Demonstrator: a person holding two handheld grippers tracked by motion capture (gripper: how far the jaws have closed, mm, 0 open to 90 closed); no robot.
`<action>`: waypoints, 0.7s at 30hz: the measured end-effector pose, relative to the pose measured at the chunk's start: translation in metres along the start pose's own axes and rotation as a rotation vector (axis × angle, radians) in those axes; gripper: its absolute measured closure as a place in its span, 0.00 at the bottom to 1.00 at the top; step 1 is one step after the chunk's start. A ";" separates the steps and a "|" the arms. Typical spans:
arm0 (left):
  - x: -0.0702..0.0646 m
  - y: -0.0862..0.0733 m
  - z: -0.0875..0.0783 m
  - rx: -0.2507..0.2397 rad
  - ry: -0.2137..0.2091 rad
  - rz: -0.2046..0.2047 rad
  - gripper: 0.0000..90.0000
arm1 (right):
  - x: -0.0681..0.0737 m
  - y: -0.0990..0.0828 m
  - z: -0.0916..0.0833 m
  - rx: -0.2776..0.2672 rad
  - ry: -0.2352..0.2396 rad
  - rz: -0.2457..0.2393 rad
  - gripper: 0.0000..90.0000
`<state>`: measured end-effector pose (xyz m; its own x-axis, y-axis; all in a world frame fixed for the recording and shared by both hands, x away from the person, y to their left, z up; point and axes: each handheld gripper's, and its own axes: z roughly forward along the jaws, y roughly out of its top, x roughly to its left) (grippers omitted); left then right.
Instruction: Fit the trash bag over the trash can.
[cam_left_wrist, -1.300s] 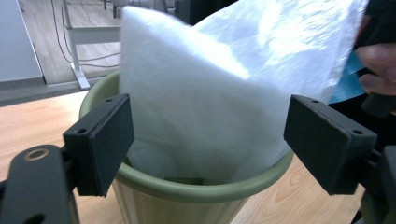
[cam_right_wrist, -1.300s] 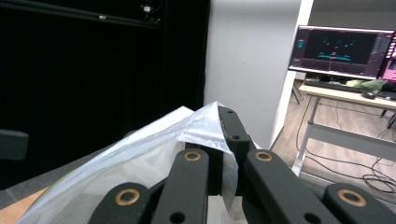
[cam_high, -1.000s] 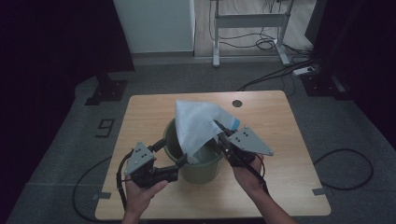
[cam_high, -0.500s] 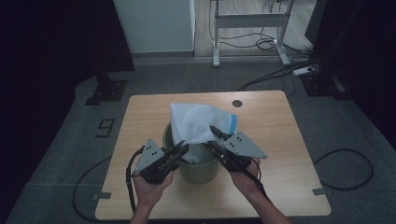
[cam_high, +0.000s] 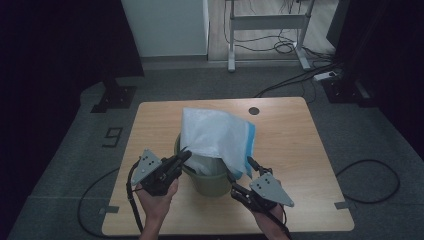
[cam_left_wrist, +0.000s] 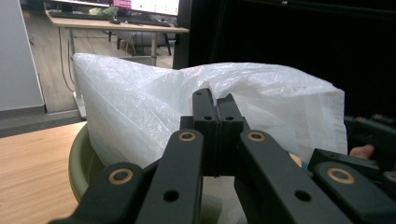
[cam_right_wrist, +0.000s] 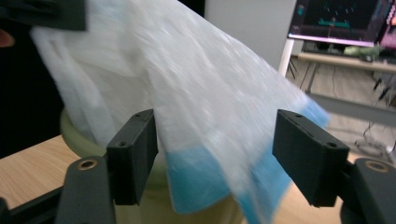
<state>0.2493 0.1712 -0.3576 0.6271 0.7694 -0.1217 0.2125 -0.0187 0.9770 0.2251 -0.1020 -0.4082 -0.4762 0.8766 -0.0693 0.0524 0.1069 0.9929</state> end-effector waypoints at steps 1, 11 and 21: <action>0.000 0.000 -0.001 -0.003 -0.001 -0.004 0.99 | 0.000 0.000 0.000 0.000 0.000 0.000 0.34; 0.004 -0.003 -0.007 -0.008 -0.011 -0.015 0.99 | -0.015 -0.035 -0.001 0.043 -0.016 0.188 0.46; 0.014 -0.004 -0.017 -0.031 -0.007 -0.031 0.98 | -0.033 -0.036 0.004 0.019 -0.052 0.137 0.92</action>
<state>0.2443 0.1928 -0.3604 0.6257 0.7648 -0.1534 0.2092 0.0250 0.9776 0.2424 -0.1330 -0.4425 -0.4173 0.9067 0.0618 0.1309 -0.0073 0.9914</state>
